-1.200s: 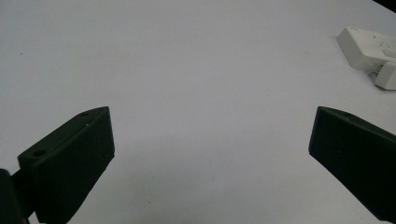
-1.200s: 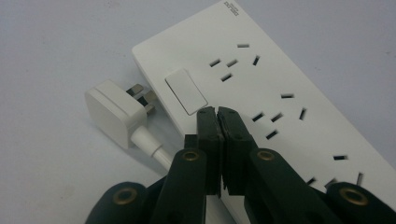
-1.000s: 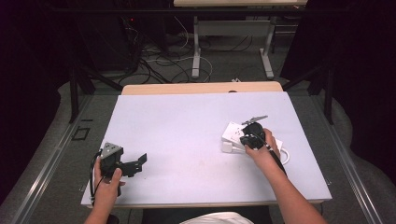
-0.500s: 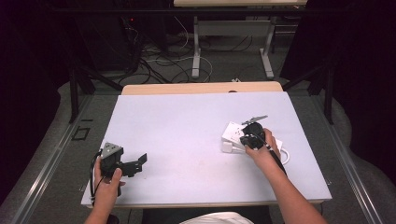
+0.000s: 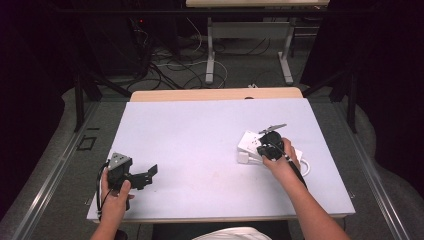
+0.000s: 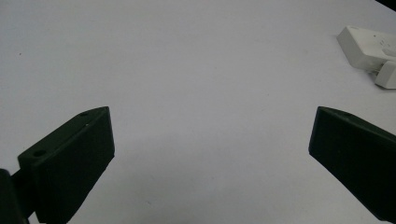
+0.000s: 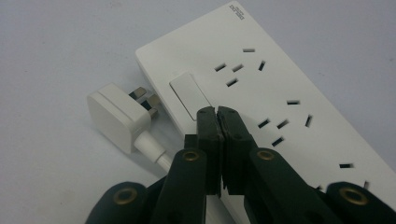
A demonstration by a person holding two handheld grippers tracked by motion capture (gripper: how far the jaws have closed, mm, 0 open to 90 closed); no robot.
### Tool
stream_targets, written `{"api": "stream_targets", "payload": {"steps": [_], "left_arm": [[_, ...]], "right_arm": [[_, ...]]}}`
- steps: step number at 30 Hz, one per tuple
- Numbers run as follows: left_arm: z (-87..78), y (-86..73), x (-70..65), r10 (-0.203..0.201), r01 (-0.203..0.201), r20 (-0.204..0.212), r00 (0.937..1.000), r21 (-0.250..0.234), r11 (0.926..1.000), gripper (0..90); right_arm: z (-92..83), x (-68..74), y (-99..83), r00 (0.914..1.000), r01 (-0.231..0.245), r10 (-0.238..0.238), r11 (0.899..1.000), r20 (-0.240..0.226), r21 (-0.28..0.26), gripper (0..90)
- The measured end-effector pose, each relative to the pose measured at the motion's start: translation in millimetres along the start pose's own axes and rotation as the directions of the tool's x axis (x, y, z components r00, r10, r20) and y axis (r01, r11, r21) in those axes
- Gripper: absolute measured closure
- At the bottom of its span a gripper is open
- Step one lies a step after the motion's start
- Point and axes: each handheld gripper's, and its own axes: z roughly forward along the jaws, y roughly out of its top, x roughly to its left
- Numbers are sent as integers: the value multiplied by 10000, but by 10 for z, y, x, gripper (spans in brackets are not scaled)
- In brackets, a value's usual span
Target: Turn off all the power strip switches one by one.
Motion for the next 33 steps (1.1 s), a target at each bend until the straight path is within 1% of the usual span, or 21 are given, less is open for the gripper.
{"api": "stream_targets", "payload": {"steps": [3, 6, 9, 13, 15, 18, 25, 33], "left_arm": [[1, 0, -3, -8, 8, 7, 10000, 3, 10000, 2], [-1, -1, -4, -37, 37, 14, 10000, -27, 10000, 2], [0, -1, -2, -32, 32, 12, 10000, -32, 10000, 3], [1, -1, -5, -38, 38, 22, 10000, -30, 10000, 2], [1, -1, -5, -35, 35, 20, 10000, -28, 10000, 2], [2, -1, -5, -48, 48, 20, 10000, -27, 10000, 2], [0, -1, -3, -39, 39, 23, 10000, -29, 10000, 2], [0, 0, -1, 5, -5, 14, 10000, 8, 10000, 2]], "right_arm": [[15, 4, -2, 10000, -6, 6, 10000, -23, 27, 890], [29, 5, -10, 9999, -83, 82, 9999, -60, -87, 894], [26, 3, -15, 10000, 58, -58, 9999, -11, -102, 894], [25, -10, -17, 9999, -92, 90, 9999, -93, -128, 894], [21, -17, -20, 9999, 2, -4, 9999, -121, -106, 894], [22, -17, -20, 9999, 22, -24, 9999, -113, -106, 894], [27, -13, -30, 9998, -95, 91, 9998, -168, -202, 894], [27, -4, -29, 9999, -84, 82, 9997, -81, -219, 894]]}}
